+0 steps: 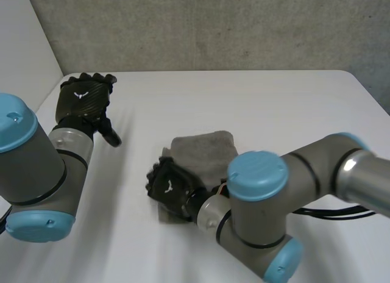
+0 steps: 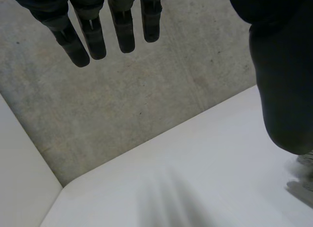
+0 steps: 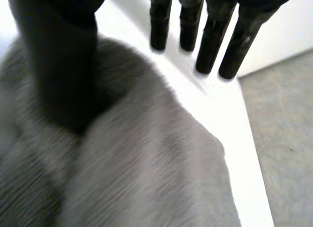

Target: Fold the towel.

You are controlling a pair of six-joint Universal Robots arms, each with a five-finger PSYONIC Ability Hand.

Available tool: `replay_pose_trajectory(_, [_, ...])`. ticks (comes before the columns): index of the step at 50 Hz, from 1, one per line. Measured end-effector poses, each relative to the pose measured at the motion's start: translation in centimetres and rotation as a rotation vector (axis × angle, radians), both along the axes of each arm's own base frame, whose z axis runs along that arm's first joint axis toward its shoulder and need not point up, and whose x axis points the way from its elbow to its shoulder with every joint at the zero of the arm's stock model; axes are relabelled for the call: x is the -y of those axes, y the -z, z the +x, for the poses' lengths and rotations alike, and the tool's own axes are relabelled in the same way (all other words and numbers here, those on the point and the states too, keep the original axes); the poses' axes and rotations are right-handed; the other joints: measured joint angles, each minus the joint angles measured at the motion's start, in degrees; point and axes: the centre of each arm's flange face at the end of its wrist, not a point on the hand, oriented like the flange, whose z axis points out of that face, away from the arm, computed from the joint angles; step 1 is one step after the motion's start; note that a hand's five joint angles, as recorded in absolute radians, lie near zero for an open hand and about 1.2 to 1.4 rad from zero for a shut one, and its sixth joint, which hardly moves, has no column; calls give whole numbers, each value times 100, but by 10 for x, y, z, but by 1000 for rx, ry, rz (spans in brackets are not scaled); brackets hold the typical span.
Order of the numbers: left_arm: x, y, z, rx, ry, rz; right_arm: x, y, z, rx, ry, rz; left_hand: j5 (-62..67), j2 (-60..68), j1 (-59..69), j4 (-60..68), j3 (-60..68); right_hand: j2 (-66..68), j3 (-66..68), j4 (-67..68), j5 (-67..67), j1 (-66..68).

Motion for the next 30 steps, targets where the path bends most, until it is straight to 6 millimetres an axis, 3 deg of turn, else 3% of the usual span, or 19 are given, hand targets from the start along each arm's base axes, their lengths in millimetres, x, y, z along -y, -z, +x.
replay_pose_trajectory(5, [-2, 0, -10, -15, 57, -5, 7, -39, -26, 178, 130, 156, 0, 0, 0, 0, 0, -318, -461, -401, -431, -454])
replay_pose_trajectory(11, [-11, 5, -29, -62, 166, 16, 23, -56, -59, 306, 277, 297, 1, 0, 0, 0, 1, -318, -461, -401, -431, -465])
replay_pose_trajectory(20, [-27, 33, -62, -111, 285, 116, 53, -48, -94, 347, 472, 469, 1, 0, 0, 0, 0, -318, -464, -401, -431, -476])
replay_pose_trajectory(30, [-45, 84, -87, -56, 352, 236, 81, -19, -95, 329, 556, 577, 0, 0, 0, 0, 0, -318, -461, -401, -431, -476])
